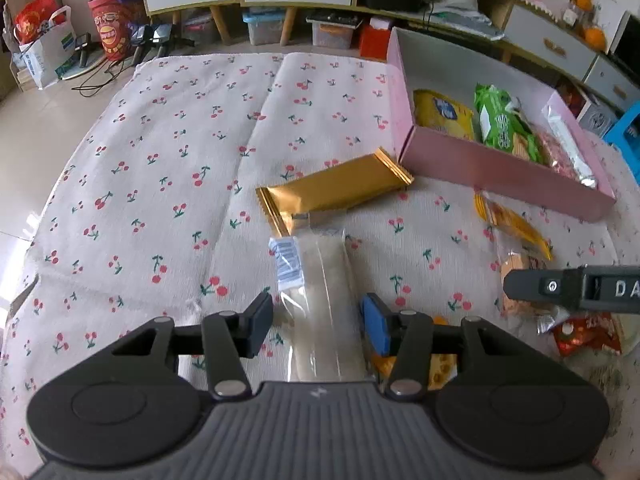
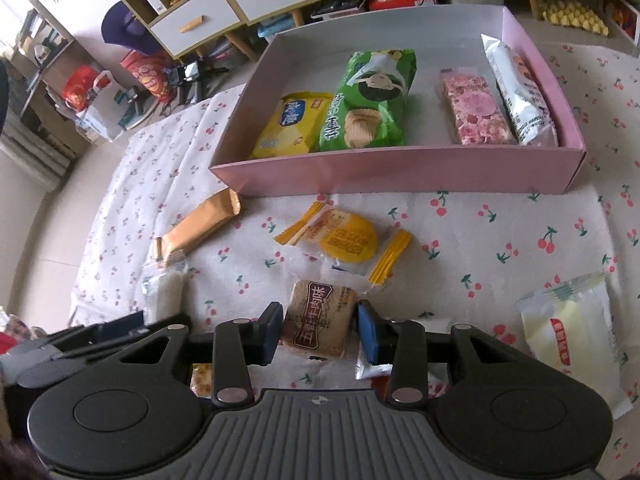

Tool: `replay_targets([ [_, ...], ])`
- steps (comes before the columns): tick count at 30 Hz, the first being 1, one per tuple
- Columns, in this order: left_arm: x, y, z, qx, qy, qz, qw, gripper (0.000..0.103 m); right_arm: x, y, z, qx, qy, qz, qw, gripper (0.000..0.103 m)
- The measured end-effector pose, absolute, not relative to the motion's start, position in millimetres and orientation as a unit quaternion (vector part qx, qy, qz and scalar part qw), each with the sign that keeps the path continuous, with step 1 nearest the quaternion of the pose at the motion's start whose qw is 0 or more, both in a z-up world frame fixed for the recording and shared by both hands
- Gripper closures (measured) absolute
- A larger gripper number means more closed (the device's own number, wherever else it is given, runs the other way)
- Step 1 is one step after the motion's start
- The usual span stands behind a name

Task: Organize snacks
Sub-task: 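Grasp the clear bread bag with the left tool while the right tool grasps the brown biscuit packet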

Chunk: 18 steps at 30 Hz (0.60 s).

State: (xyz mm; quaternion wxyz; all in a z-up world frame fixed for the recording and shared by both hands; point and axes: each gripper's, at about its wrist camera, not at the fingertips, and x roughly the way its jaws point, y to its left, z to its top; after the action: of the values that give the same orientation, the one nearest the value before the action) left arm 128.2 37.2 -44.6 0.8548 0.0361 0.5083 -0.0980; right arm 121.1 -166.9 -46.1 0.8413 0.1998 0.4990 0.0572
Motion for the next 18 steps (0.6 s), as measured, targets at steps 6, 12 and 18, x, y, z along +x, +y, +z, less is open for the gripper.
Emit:
replay_targets([
  [6,128.0,36.0,-45.8,0.040,0.517,-0.092,0.850,0.068,118.3,-168.2,-42.9,0.210,0.504,0.066,0.835,0.065],
  [12,131.6,42.8,-42.6,0.005,0.529,-0.103,0.843,0.070,113.3,-173.1,-36.7,0.223,0.500,0.074,0.833,0.065],
  [18,133.6,47.3,-36.0,-0.023,0.531,-0.108,0.840,0.070,110.0,-180.5,-28.9,0.238,0.492,0.076,0.834,0.065],
])
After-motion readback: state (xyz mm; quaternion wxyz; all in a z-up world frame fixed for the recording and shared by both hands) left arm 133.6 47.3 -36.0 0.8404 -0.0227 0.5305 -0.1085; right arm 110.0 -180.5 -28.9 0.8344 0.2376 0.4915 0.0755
